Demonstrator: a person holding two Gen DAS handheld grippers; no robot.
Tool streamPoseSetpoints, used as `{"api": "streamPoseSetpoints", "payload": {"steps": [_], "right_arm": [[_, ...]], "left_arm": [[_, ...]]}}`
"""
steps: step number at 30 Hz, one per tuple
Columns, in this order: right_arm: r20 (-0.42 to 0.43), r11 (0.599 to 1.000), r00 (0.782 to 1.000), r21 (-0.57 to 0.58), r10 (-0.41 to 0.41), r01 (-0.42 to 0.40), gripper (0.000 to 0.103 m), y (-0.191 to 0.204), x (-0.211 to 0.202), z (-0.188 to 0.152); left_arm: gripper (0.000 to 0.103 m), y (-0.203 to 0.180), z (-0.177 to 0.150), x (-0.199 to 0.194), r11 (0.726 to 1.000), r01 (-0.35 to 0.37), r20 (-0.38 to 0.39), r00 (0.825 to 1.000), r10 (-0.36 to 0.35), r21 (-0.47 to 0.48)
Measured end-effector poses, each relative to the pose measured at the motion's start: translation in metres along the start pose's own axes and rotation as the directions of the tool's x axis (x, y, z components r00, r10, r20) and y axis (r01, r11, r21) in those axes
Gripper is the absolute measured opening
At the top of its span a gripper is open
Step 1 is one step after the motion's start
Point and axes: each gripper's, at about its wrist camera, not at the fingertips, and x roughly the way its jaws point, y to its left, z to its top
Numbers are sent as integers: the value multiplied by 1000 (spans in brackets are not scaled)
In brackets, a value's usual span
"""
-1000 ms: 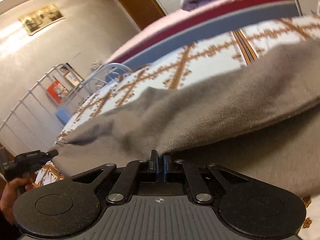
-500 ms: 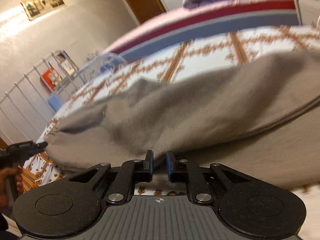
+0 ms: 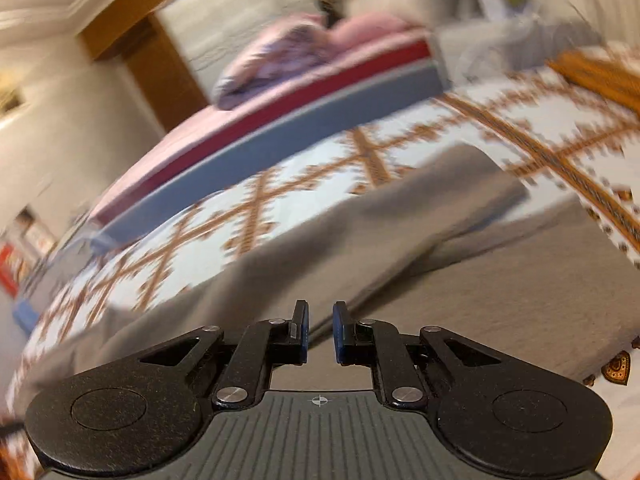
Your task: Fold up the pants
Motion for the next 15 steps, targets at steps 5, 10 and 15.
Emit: {"api": "streamPoseSetpoints", "payload": {"steps": [5, 10, 15], "right_arm": [[-3, 990, 999, 134, -53, 53, 18, -40, 37, 26], [18, 980, 996, 180, -89, 84, 59, -62, 56, 45], [1, 977, 998, 204, -63, 61, 57, -72, 70, 51]], "left_arm": [[22, 2, -1, 7, 1000, -9, 10, 1000, 9, 16], [22, 6, -3, 2, 1000, 1, 27, 1000, -2, 29], [22, 12, 2, -2, 998, -55, 69, 996, 53, 32]]}}
